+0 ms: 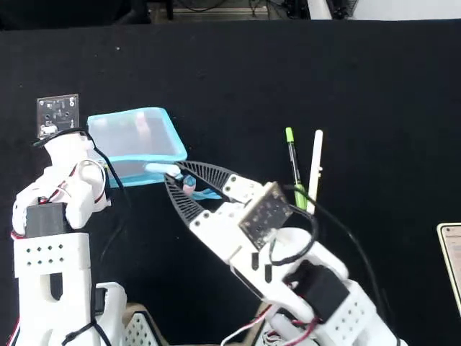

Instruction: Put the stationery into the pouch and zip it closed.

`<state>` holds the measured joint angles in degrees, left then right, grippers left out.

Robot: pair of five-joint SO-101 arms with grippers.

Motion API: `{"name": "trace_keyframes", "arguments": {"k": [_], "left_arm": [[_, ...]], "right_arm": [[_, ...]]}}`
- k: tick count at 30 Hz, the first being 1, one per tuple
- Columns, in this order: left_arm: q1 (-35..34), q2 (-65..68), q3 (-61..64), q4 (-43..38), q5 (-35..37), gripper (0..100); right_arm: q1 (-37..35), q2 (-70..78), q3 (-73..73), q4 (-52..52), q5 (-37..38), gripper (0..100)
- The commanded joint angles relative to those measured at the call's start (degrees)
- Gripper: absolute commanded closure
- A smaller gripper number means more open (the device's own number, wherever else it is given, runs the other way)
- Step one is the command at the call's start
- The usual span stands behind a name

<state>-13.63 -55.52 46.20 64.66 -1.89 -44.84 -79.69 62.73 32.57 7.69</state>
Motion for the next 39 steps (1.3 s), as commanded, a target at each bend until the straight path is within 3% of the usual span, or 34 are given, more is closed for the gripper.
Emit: {"name": "trace_keyframes", "arguments": {"k": [1,12,19,24,31,36,39], "left_arm": [[-0.6,-0.6,-0.5,-0.6,0.3,97],[-0.6,-0.6,-0.5,-0.6,0.4,97],[-0.6,-0.6,-0.6,-0.6,0.4,97],[-0.6,-0.6,-0.6,-0.6,0.4,97],[-0.6,-0.6,-0.6,-0.5,0.3,97],[-0.6,-0.6,-0.5,-0.5,0.3,97],[-0.6,-0.6,-0.5,-0.5,0.3,97]], "right_arm": [[-0.1,-0.7,2.9,-4.1,0.3,98.8],[-0.4,0.8,9.6,-8.6,0.3,98.8],[-0.4,16.9,2.0,-12.2,0.2,98.7],[-1.5,24.8,-5.8,-6.3,0.2,97.2],[-5.7,24.7,-8.7,-1.0,0.2,78.1],[-3.4,18.6,-11.7,5.8,0.2,77.6],[1.7,12.4,-14.4,11.7,0.2,77.6]]}}
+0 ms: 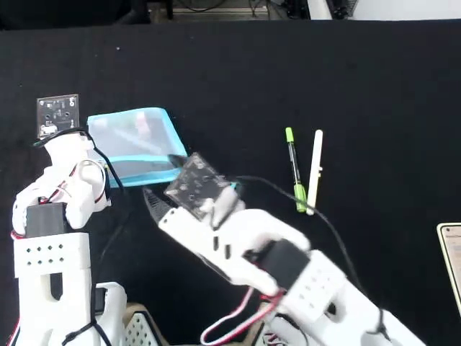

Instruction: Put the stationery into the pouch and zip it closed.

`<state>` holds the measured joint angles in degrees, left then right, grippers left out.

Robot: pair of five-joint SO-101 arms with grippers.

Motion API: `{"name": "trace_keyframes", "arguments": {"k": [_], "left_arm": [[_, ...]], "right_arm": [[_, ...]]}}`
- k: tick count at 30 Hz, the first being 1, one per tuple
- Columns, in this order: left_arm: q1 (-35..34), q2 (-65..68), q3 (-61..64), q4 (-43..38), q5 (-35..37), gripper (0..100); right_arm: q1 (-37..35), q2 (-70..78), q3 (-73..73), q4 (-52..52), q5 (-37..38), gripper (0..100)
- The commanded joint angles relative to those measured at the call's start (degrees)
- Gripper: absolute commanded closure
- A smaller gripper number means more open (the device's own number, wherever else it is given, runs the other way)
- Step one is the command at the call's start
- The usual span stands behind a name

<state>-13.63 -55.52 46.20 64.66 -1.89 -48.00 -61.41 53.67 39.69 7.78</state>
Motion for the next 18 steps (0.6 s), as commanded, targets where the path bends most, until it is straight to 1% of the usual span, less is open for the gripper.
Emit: {"name": "trace_keyframes", "arguments": {"k": [1,4,6,10,12,15,18], "left_arm": [[-0.6,-0.6,-0.5,-0.5,0.3,97],[-0.6,-0.6,-0.5,-0.5,0.3,97],[-0.6,-0.6,-0.5,-0.5,0.3,97],[-0.6,-0.6,-0.5,-0.5,0.3,97],[-0.6,-0.6,-0.5,-0.5,0.3,97],[-0.6,-0.6,-0.5,-0.5,0.3,97],[-0.6,-0.6,-0.5,-0.5,0.3,97]], "right_arm": [[7.5,-7.7,-6.1,6.3,0.1,77.6],[17.0,-10.9,-7.3,11.2,0.1,77.6],[24.3,-10.6,-7.6,14.1,0.1,77.6],[38.8,-6.1,-7.6,16.3,-0.2,77.7],[44.1,-2.2,-8.1,16.4,-0.3,77.7],[48.0,6.0,-9.7,16.4,0.1,81.7],[48.4,15.7,-12.9,16.8,0.1,84.3]]}}
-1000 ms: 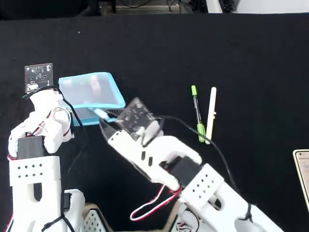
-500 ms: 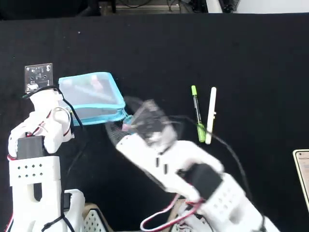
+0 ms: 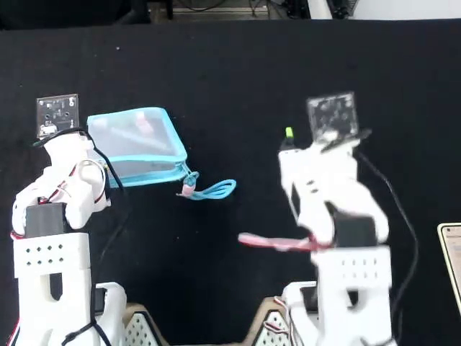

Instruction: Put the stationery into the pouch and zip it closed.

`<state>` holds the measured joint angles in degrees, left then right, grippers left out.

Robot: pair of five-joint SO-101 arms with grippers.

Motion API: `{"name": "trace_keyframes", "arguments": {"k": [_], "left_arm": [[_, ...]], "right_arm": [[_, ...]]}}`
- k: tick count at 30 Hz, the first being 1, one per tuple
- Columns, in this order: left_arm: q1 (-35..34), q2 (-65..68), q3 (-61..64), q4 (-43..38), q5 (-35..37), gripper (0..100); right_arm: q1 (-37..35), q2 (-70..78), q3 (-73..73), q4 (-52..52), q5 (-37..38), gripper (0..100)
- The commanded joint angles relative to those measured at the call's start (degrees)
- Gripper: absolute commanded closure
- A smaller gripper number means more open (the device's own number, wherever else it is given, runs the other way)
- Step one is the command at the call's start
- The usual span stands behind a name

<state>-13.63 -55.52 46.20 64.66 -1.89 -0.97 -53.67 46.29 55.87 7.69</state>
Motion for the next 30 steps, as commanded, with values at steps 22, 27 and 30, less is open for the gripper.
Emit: {"name": "trace_keyframes", "arguments": {"k": [22,27,30], "left_arm": [[-0.6,-0.6,-0.5,-0.4,0.3,97],[-0.6,-0.6,-0.5,-0.4,0.3,97],[-0.6,-0.6,-0.5,-0.3,0.3,97]], "right_arm": [[1.5,85.8,-74.1,27.5,0.3,80.4],[1.6,96.7,-89.6,32.3,0.3,80.4],[2.4,102.5,-98.6,34.5,0.5,80.4]]}}
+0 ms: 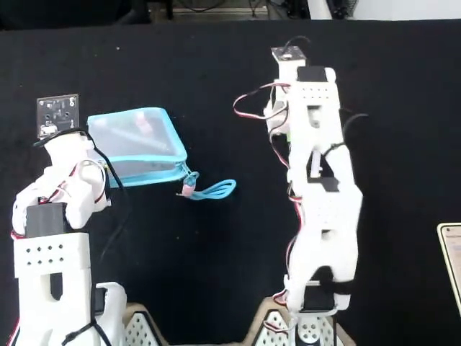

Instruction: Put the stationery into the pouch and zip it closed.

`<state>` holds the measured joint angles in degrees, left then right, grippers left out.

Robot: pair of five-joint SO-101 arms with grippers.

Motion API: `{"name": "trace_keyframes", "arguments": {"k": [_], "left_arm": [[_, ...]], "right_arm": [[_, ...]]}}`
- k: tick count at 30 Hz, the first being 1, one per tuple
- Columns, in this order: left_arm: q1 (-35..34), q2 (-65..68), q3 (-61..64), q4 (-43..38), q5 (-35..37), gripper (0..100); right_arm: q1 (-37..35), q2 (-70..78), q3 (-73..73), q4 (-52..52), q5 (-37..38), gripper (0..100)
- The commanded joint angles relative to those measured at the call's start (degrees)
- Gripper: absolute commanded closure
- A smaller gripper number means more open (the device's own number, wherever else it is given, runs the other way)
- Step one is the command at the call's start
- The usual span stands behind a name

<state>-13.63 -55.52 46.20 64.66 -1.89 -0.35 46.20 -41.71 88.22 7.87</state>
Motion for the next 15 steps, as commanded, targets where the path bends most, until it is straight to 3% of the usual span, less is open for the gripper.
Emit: {"name": "trace_keyframes", "arguments": {"k": [1,9,15], "left_arm": [[-0.6,-0.6,-0.5,-0.3,0.3,97],[-0.6,-0.6,-0.5,-0.3,0.3,97],[-0.6,-0.6,-0.5,-0.2,0.3,97]], "right_arm": [[1.8,4.5,-13.6,3.1,1.1,80.4],[3.9,18.6,-33.5,9.8,4.4,80.5],[4.3,24.9,-39.5,9.8,6.9,81.9]]}}
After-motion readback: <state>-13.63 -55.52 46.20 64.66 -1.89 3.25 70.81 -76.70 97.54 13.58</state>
